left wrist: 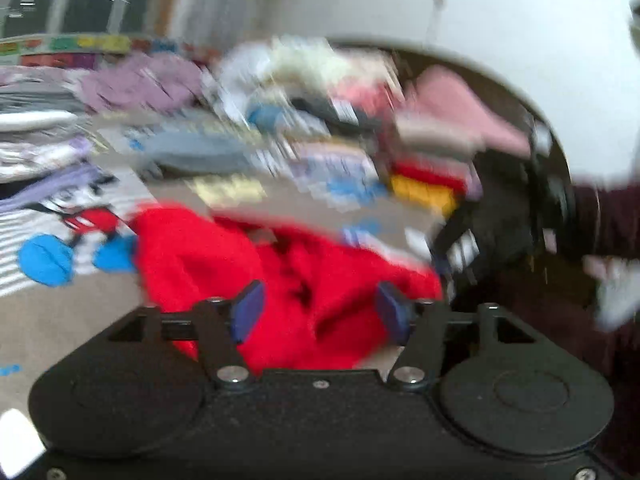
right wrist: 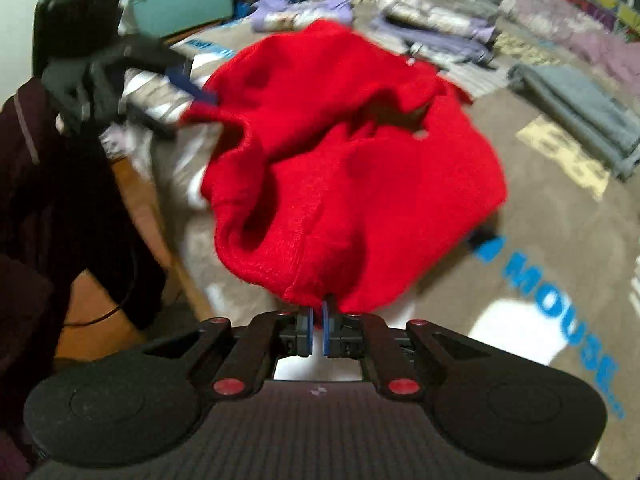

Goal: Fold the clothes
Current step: 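Lift the red sweater with both grippers and shake it out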

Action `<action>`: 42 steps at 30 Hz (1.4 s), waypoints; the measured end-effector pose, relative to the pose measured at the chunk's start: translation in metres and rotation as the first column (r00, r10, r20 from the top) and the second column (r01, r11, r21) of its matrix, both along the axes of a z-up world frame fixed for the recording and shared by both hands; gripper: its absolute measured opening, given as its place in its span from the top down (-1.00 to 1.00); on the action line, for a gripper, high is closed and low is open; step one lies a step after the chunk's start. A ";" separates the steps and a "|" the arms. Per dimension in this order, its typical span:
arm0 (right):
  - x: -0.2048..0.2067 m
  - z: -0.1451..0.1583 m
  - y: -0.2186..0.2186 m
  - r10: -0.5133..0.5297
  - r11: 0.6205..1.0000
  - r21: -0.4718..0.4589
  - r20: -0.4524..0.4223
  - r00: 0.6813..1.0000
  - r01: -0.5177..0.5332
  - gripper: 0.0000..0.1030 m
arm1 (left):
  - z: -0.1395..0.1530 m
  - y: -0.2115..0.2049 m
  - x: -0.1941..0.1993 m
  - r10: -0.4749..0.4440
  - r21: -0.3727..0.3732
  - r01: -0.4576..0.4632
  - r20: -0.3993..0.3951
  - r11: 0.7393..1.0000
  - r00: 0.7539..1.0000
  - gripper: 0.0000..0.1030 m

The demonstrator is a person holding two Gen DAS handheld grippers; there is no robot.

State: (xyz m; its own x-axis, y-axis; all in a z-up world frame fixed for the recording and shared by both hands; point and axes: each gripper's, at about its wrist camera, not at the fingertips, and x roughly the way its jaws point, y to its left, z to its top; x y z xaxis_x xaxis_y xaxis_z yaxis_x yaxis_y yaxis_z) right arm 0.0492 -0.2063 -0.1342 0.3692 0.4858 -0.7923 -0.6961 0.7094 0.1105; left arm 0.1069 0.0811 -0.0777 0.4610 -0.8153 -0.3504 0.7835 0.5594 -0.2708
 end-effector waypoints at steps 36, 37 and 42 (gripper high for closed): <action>0.124 -0.078 -0.043 -0.362 0.608 0.555 -0.443 0.821 0.568 0.13 | -0.077 -0.060 0.126 0.129 0.029 -0.131 -0.479 0.991 0.868 0.02; 0.125 -0.079 -0.039 -0.351 0.607 0.566 -0.440 0.827 0.558 0.17 | -0.076 -0.061 0.127 0.124 0.020 -0.130 -0.474 0.991 0.872 0.11; 0.133 -0.071 -0.032 -0.302 0.555 0.655 -0.416 0.858 0.513 0.27 | -0.064 -0.065 0.136 0.116 -0.028 -0.140 -0.416 0.990 0.902 0.36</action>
State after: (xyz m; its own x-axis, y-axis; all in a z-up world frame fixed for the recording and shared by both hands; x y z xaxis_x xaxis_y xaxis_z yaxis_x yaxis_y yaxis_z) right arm 0.1819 -0.2382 -0.2056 0.5398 0.7721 -0.3353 -0.2297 0.5183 0.8238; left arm 0.2428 0.0164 -0.1413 0.3870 -0.7829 -0.4872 0.5179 0.6217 -0.5876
